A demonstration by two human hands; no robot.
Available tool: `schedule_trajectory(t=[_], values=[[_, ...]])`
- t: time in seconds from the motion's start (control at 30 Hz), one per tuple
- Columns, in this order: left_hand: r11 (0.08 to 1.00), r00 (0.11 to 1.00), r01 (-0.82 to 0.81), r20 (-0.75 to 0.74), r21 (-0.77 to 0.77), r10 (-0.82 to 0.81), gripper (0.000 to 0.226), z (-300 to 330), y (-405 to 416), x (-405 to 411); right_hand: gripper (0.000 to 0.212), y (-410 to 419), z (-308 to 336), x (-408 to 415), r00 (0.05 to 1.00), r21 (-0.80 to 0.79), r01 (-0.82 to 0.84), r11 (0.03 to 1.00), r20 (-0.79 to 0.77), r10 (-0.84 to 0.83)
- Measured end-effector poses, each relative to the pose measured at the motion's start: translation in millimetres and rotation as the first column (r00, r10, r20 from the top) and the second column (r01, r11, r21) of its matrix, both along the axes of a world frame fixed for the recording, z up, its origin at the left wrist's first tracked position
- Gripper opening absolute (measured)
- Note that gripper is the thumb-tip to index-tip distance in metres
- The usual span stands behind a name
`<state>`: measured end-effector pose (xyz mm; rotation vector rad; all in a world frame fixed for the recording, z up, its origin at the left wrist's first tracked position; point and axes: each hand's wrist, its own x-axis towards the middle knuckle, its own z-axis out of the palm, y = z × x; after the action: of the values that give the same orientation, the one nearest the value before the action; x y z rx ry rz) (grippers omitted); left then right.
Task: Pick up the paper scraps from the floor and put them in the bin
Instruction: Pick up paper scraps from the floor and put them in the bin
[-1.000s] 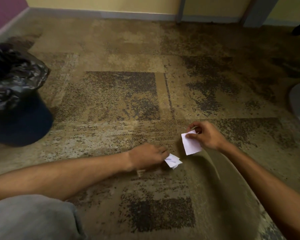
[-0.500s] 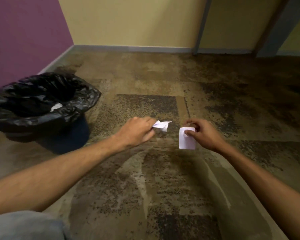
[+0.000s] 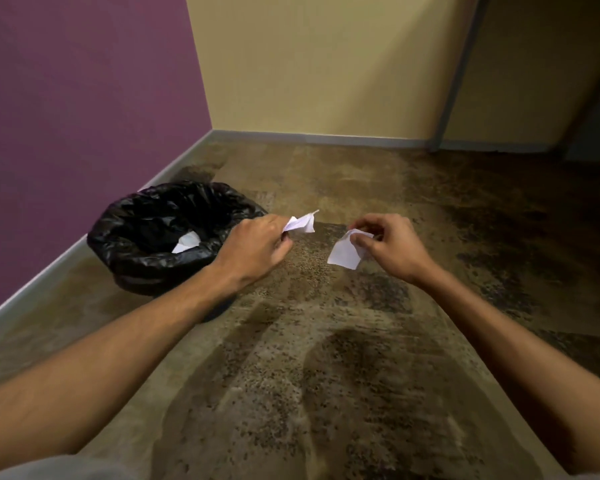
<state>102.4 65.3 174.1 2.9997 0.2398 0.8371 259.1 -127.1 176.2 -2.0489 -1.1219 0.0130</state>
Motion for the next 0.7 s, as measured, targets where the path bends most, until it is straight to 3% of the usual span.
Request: schedule_trajectory(t=[0.37,0.7], values=[[0.955,0.948,-0.289,0.115,-0.07,0.296,0.023,37.5,60.3,-49.3,0.01,86.6,61.5,-42.7,0.972,0.033,-0.225,0.974,0.083,0.222],[0.907,0.908,-0.412,0.044,-0.093,0.417,0.027,41.5,96.6,-69.2,0.014,150.0,83.1,-67.3,0.906,-0.096,-0.259,0.961,0.32,0.276]])
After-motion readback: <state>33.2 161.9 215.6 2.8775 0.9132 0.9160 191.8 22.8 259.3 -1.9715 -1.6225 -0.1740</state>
